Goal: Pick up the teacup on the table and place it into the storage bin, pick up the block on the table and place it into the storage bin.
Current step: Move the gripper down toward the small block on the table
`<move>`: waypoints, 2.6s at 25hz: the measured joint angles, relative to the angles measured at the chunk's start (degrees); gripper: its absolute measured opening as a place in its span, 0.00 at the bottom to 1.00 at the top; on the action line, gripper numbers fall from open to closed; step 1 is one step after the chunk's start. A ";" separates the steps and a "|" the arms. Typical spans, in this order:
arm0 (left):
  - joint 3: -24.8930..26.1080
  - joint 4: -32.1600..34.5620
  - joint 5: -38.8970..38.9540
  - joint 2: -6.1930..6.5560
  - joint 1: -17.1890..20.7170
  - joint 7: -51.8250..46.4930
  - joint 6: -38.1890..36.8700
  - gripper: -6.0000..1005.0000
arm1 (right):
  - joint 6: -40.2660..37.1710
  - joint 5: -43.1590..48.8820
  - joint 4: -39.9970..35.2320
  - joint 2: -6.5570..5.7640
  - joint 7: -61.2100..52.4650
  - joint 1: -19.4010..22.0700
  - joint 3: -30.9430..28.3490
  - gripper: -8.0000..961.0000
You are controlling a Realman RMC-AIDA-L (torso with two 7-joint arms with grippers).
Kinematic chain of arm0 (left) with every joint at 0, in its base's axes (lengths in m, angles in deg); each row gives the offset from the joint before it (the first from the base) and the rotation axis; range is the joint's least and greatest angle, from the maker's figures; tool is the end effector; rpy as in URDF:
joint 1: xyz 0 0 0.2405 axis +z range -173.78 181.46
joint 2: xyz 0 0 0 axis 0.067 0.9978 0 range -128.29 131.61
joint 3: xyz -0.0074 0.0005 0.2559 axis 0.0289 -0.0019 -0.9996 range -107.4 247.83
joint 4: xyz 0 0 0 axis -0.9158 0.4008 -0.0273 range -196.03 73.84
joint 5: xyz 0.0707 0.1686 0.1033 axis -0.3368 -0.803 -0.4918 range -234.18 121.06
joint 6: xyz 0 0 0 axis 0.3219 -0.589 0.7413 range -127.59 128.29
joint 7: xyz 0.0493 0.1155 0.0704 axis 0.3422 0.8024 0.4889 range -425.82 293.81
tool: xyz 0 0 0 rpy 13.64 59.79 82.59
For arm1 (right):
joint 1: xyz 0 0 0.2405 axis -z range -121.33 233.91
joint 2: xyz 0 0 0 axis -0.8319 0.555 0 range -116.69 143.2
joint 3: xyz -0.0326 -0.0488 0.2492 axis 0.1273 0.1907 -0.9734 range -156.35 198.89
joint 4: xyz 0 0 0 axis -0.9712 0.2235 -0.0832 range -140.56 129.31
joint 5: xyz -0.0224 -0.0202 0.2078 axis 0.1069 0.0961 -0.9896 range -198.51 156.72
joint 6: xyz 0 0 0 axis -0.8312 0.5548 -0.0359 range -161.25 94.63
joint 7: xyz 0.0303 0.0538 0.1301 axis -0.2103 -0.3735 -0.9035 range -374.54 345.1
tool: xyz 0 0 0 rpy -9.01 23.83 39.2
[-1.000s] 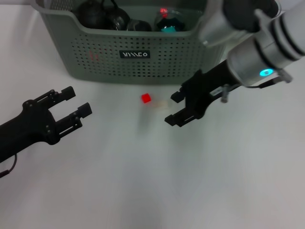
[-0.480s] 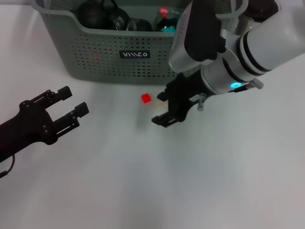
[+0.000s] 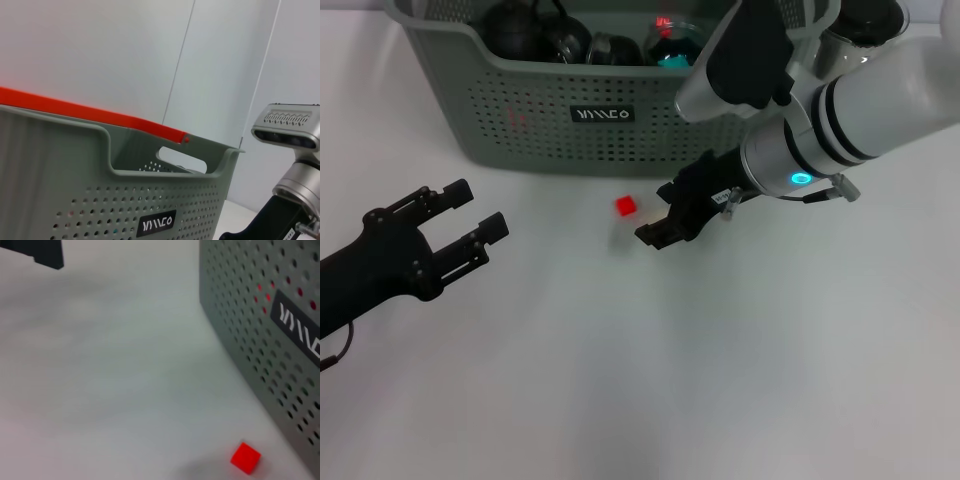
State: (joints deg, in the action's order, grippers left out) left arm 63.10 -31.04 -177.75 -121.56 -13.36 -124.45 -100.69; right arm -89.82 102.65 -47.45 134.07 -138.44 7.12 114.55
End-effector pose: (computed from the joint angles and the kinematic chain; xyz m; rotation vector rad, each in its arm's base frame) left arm -0.3302 0.2315 0.0044 -2.2914 -0.6969 -0.9954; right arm 0.1493 0.3834 -0.1167 -2.8667 0.5240 -0.2157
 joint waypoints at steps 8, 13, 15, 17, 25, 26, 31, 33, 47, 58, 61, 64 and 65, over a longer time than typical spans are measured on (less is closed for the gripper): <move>0.00 0.00 -0.01 0.00 -0.03 0.00 0.14 0.67 | 2.86 -4.19 2.41 0.12 4.04 0.24 1.11 0.71; 0.00 0.00 -0.02 0.00 -0.03 0.00 0.15 0.67 | 4.78 -6.94 4.83 0.12 7.03 0.36 1.29 0.71; 0.00 0.00 -0.02 0.00 -0.03 0.00 0.16 0.67 | 5.72 -8.10 5.65 0.12 8.06 0.36 1.70 0.71; 0.00 0.00 -0.02 0.00 -0.03 0.00 0.17 0.67 | 6.83 -9.40 6.42 0.13 9.12 0.35 2.38 0.71; 0.00 -0.08 -0.01 0.00 0.04 0.00 0.33 0.67 | 7.80 -11.04 6.99 0.20 9.61 0.36 5.13 0.71; 0.00 -0.09 0.00 0.00 0.06 0.00 0.36 0.67 | 6.89 -11.05 6.99 0.16 9.27 0.26 5.22 0.71; 0.00 -0.03 0.07 0.00 0.23 0.00 0.40 0.67 | -0.89 -10.26 5.08 -0.85 5.53 0.25 3.85 0.71; 0.00 -0.02 0.06 -0.02 0.27 0.00 0.42 0.67 | -3.86 -9.10 3.50 -1.20 4.40 0.83 2.17 0.71; 0.00 -0.24 -0.21 -0.18 0.26 0.00 0.41 0.67 | 1.15 -6.34 2.48 0.10 3.37 1.81 3.24 0.71; 0.00 -0.26 -0.26 -0.18 0.09 0.00 0.41 0.66 | 2.68 -6.46 3.67 0.13 3.13 1.74 4.74 0.60; 0.00 -0.26 -0.28 -0.18 0.11 -0.01 0.41 0.66 | 3.08 -6.48 3.81 0.12 3.01 1.63 4.96 0.55; 0.00 -0.26 -0.26 -0.18 0.14 0.00 0.41 0.66 | 3.56 -6.38 3.84 0.12 1.85 1.47 5.05 0.48; 0.00 -0.26 -0.23 -0.18 0.15 0.00 0.41 0.66 | 3.71 -6.30 3.92 0.12 1.38 1.38 5.20 0.45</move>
State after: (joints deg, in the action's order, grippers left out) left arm 63.10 -31.30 -177.98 -121.74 -13.21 -124.45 -100.28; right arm -86.11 96.35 -43.53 134.19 -137.05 8.49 119.76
